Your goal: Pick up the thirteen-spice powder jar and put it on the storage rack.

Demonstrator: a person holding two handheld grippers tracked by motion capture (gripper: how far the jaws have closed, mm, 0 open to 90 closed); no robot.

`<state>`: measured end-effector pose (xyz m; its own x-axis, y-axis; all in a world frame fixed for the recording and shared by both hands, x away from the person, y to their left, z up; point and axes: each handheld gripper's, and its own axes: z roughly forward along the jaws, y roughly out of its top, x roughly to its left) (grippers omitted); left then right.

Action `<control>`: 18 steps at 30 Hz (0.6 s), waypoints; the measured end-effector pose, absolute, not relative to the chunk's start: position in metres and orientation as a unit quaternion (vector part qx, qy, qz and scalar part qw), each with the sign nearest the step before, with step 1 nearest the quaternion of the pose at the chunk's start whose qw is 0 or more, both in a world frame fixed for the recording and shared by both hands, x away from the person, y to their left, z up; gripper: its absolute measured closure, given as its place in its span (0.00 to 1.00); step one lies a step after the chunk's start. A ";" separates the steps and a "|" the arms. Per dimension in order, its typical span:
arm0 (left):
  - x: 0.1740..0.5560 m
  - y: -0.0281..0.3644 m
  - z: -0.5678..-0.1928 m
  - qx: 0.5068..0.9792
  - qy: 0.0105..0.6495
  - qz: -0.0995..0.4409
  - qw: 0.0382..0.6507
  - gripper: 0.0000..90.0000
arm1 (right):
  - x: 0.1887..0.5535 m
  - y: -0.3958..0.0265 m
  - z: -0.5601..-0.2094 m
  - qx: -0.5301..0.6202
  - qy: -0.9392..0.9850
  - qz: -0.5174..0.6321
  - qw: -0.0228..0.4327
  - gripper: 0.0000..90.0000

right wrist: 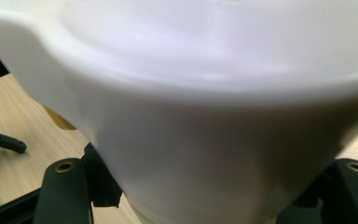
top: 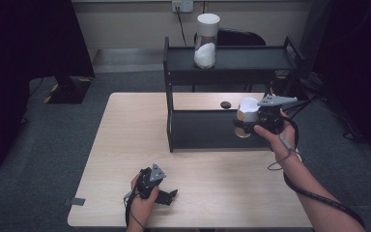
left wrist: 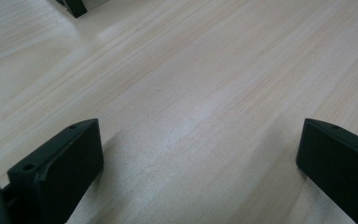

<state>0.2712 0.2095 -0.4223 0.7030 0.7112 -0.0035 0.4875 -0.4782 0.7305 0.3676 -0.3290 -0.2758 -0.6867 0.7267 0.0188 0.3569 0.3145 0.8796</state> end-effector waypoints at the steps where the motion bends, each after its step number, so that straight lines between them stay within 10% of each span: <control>1: 0.271 0.209 -0.422 0.846 0.354 0.152 0.368 0.00 | 0.368 -0.329 -0.273 0.346 0.785 0.475 0.196 0.33; 18: 0.271 0.210 -0.422 0.846 0.354 0.152 0.368 0.00 | 0.381 -0.326 -0.210 0.341 0.789 0.465 0.212 0.33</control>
